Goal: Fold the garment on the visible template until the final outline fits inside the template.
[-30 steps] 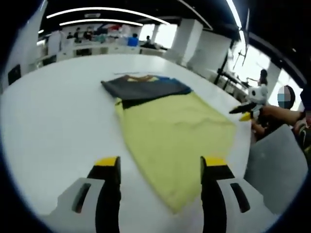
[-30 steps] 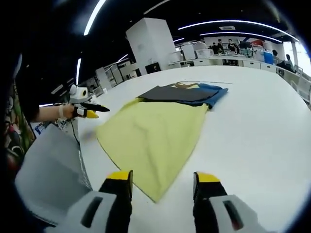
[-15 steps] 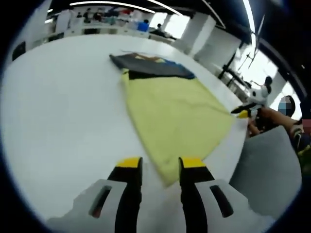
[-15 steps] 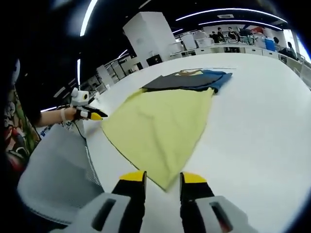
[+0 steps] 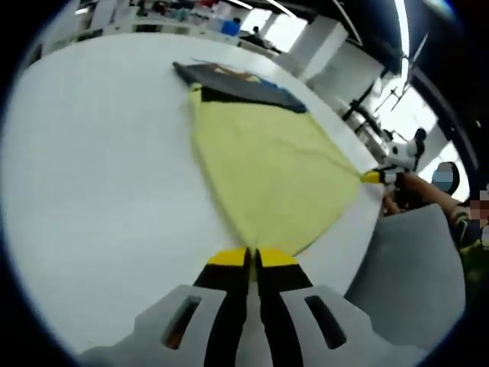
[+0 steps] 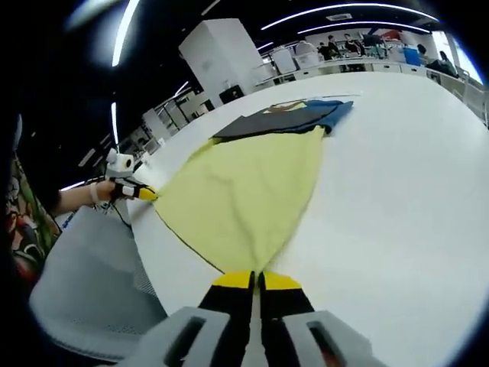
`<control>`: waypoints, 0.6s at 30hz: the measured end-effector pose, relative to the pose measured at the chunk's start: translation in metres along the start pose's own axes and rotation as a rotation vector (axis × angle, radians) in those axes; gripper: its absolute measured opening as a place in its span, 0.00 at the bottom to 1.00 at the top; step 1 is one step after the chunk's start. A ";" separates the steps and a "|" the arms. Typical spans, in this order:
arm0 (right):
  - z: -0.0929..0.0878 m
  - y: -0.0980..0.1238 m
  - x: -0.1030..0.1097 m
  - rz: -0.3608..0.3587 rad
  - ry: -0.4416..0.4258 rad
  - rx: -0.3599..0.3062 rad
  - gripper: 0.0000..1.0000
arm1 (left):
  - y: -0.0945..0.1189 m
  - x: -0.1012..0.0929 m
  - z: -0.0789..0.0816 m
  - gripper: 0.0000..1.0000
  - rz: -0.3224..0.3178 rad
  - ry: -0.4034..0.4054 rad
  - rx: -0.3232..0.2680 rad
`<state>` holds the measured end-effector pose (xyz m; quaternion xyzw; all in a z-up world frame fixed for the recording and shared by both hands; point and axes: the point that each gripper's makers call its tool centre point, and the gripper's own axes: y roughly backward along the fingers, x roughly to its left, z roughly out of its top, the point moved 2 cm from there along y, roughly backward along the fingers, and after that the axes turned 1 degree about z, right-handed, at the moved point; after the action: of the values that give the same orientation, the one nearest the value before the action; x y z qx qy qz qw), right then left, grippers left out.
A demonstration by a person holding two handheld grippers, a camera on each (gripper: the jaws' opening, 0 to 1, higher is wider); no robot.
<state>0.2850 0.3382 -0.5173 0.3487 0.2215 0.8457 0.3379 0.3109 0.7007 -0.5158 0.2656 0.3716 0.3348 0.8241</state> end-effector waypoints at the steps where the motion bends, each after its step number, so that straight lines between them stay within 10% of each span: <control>1: 0.000 0.001 0.000 0.002 0.000 0.000 0.00 | 0.001 -0.002 -0.001 0.00 -0.012 -0.002 0.006; 18: -0.023 0.031 0.024 0.099 -0.073 0.083 0.00 | 0.018 -0.017 -0.027 0.00 -0.100 0.035 0.144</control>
<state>0.2419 0.3317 -0.5029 0.4035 0.2262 0.8382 0.2889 0.2749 0.7045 -0.5118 0.2994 0.4222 0.2701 0.8119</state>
